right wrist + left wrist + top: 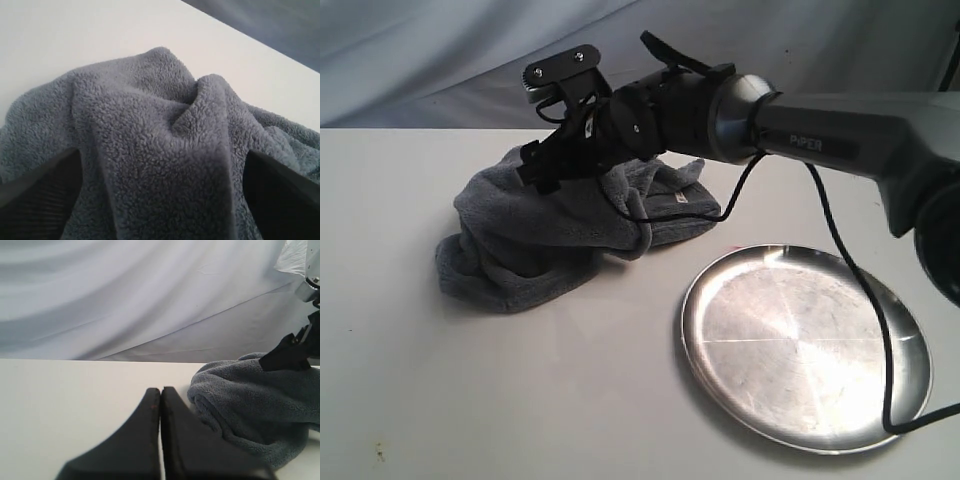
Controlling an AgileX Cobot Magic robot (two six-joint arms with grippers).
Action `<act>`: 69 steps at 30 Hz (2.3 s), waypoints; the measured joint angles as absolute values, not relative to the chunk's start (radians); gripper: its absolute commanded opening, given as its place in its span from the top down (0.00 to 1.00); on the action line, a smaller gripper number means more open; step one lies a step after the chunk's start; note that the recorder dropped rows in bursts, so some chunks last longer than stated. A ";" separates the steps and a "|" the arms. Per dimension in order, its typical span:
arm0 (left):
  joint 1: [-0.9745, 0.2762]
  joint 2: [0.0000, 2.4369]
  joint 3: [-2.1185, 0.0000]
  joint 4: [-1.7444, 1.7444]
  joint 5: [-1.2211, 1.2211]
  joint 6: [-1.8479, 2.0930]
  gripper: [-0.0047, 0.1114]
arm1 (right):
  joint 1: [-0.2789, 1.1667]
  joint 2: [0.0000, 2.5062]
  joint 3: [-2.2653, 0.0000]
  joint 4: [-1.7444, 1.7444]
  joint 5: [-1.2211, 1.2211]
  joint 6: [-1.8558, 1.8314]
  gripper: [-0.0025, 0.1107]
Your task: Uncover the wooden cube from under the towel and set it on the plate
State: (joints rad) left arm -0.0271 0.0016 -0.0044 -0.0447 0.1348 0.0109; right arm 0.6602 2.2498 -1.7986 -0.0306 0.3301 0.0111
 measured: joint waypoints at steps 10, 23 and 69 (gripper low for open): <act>-0.027 0.002 -0.004 -0.045 0.135 0.011 0.95 | 0.686 2.277 -1.799 -0.034 0.374 0.007 0.65; -0.027 0.002 -0.004 -0.045 0.135 0.011 0.95 | 0.696 2.138 -1.799 -0.034 0.441 0.000 0.98; -0.027 0.002 -0.004 -0.045 0.135 0.011 0.95 | 0.373 2.059 -1.799 -0.317 0.553 0.209 0.98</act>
